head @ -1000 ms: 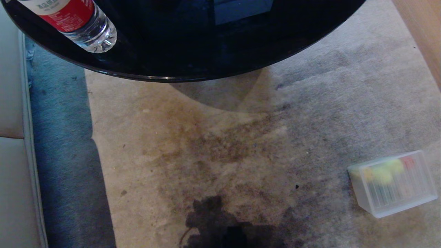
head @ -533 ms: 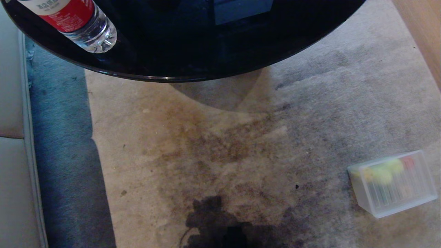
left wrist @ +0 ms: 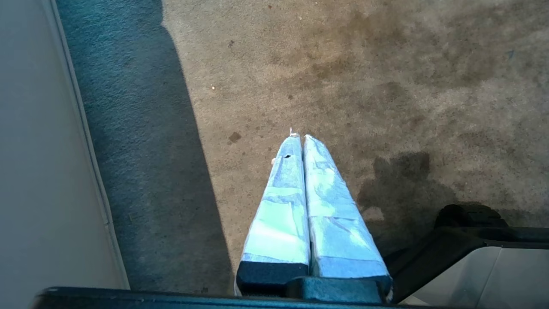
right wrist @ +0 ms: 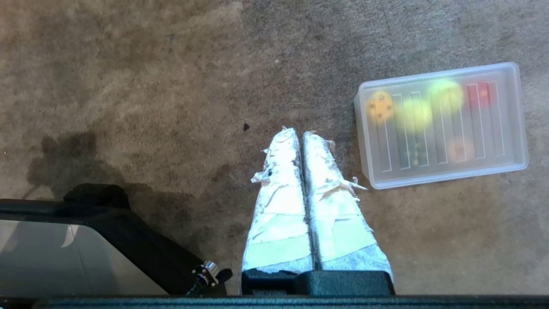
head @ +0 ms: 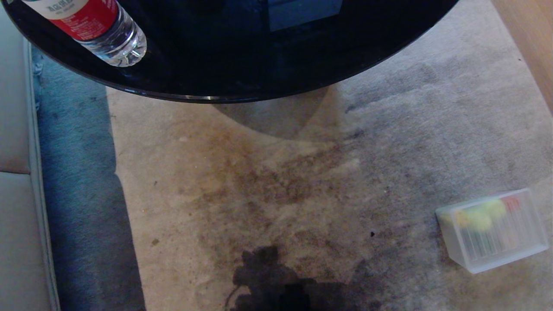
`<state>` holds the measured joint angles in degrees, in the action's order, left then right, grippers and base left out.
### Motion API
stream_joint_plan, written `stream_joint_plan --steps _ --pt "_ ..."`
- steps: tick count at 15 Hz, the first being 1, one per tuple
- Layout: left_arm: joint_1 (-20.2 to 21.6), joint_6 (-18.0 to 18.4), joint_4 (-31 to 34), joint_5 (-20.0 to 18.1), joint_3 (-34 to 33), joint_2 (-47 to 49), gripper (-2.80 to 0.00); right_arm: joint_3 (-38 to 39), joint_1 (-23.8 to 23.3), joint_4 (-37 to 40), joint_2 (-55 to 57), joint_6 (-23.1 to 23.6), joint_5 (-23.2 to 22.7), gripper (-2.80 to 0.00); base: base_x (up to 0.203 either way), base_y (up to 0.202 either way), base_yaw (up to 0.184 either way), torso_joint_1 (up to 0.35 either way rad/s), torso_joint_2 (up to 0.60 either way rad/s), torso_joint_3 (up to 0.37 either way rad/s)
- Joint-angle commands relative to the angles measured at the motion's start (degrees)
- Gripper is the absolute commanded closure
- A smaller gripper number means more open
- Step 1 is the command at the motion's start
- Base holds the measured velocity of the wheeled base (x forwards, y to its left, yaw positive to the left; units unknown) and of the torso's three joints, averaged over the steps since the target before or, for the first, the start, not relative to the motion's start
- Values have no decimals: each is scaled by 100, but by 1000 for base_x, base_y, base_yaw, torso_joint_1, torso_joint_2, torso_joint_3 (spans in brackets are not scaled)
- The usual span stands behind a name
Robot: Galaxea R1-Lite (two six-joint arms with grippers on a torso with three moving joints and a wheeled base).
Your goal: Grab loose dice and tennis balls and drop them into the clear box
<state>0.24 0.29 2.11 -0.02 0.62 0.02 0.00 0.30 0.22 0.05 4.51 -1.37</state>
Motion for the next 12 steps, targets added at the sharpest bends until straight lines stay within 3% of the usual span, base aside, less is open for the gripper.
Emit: stream_joint_plan --steps 1,9,12 --pt "2 6 0 2 -1 -1 0 9 5 4 -5 6 -4 0 0 0 0 0 0 0" --pt "2 -56 -202 2 -53 -1 0 18 5 4 -5 6 -4 0 0 0 0 0 0 5" --pt "2 -56 -202 2 -53 6 0 18 5 4 -5 6 -4 0 0 0 0 3 -1 165"
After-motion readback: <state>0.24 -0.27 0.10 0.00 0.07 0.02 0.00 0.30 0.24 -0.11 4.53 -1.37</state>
